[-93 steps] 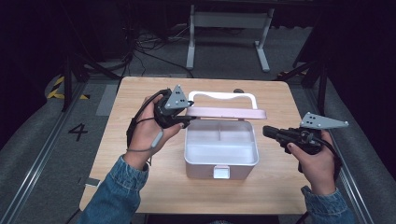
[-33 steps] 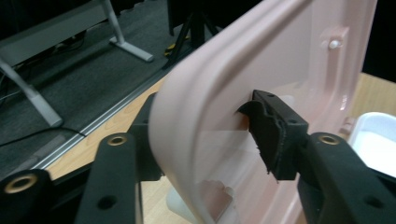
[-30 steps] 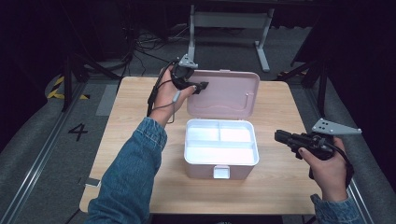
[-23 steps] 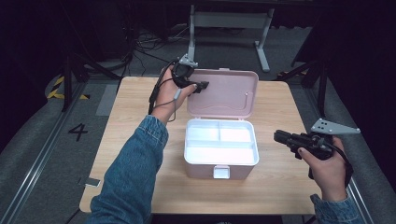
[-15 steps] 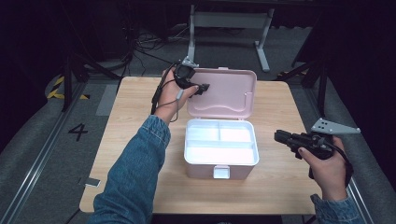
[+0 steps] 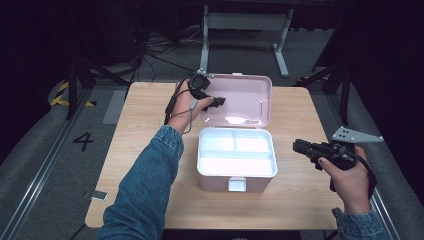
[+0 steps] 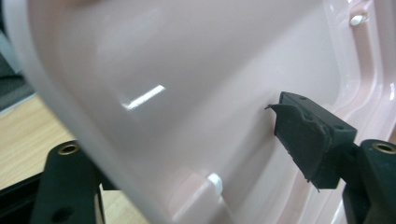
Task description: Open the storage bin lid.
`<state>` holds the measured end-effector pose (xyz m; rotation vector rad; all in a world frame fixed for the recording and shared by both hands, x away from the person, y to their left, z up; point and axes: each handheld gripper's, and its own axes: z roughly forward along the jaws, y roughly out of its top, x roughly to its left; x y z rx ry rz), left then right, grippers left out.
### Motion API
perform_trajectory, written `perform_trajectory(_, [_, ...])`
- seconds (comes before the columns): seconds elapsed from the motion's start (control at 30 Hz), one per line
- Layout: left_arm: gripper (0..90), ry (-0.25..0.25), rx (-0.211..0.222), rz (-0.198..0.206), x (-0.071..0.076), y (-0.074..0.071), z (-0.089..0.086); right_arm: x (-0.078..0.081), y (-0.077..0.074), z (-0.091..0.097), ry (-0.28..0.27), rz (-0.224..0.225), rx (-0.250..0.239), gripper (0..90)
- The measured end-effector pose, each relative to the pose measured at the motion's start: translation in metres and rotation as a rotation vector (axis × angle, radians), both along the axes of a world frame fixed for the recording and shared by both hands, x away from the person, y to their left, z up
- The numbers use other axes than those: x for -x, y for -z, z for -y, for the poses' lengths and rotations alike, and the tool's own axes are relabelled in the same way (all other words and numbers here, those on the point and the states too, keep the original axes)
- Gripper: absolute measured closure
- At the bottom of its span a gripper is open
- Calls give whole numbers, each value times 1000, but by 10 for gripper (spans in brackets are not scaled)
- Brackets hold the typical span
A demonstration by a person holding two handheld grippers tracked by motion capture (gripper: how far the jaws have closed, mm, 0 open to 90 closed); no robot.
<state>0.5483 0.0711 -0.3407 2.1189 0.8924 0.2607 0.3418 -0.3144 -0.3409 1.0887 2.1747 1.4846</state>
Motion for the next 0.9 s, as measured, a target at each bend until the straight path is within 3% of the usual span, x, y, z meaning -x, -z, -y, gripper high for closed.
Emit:
perform_trajectory(0.27, [236,-32,0,-64,-5,14,-1,0,0,-1,-4,-1,-8,757])
perform_trajectory(0.57, [219,-64,-47,-203,-9,36,-6,0,0,-1,-6,-3,-12,741])
perform_trajectory(0.73, [216,-81,-54,-244,-10,43,-8,0,0,-1,-6,-3,-13,737])
perform_trajectory(0.9, [220,-83,-61,-238,-8,43,-10,-1,1,-2,-7,-2,-13,732])
